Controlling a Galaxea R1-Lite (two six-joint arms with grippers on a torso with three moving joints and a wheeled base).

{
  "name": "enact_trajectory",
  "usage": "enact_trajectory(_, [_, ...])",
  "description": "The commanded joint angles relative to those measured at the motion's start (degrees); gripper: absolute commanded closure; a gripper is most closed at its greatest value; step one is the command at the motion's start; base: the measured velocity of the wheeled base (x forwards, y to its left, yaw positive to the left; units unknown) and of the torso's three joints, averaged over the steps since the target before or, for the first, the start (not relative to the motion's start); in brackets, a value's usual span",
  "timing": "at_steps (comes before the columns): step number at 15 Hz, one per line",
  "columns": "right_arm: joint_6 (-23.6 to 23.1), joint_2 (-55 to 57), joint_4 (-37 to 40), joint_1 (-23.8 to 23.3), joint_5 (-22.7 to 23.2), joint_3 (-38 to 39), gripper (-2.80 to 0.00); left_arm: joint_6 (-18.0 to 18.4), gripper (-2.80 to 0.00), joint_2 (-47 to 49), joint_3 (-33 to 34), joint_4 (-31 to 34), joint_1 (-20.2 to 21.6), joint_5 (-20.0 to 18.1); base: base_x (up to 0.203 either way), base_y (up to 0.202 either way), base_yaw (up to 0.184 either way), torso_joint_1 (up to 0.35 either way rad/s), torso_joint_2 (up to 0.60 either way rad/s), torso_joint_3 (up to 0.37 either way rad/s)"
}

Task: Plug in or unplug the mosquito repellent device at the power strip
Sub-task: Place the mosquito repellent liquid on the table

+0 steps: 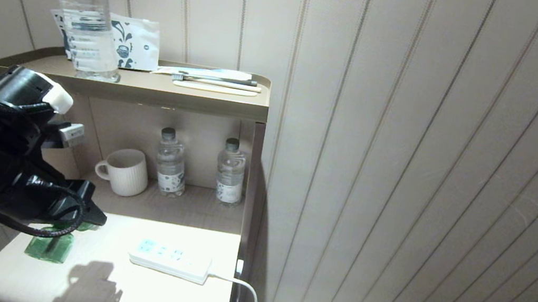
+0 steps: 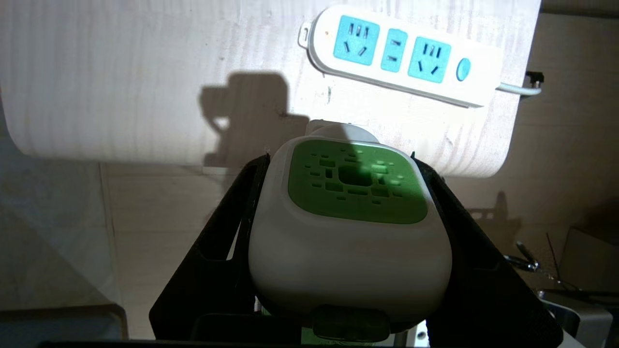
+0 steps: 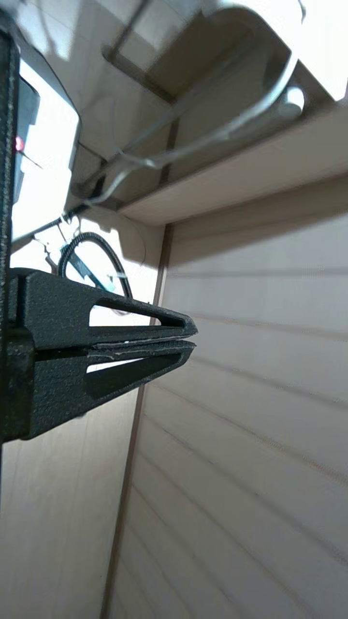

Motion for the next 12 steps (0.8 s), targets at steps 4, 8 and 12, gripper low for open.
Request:
enact_trajectory(4, [-0.50, -6.01, 1.39, -8.79, 0.23, 0.02, 0.00, -0.04, 0.00, 1.13, 1.50, -1.74, 0.03, 0.01, 0.000, 0.000, 0.000, 0.000, 0.00, 0.000])
enact_trajectory(8, [-0.08, -15.37, 2.07, -6.72, 0.07, 0.02, 0.00, -0.13, 0.00, 0.20, 1.69, -1.84, 0.03, 0.01, 0.000, 0.000, 0.000, 0.000, 0.00, 0.000])
enact_trajectory(12, [0.17, -15.46, 2.07, -6.72, 0.24, 0.02, 0.00, 0.11, 0.00, -3.72, 7.06, -6.96, 0.12, 0.09, 0.000, 0.000, 0.000, 0.000, 0.00, 0.000])
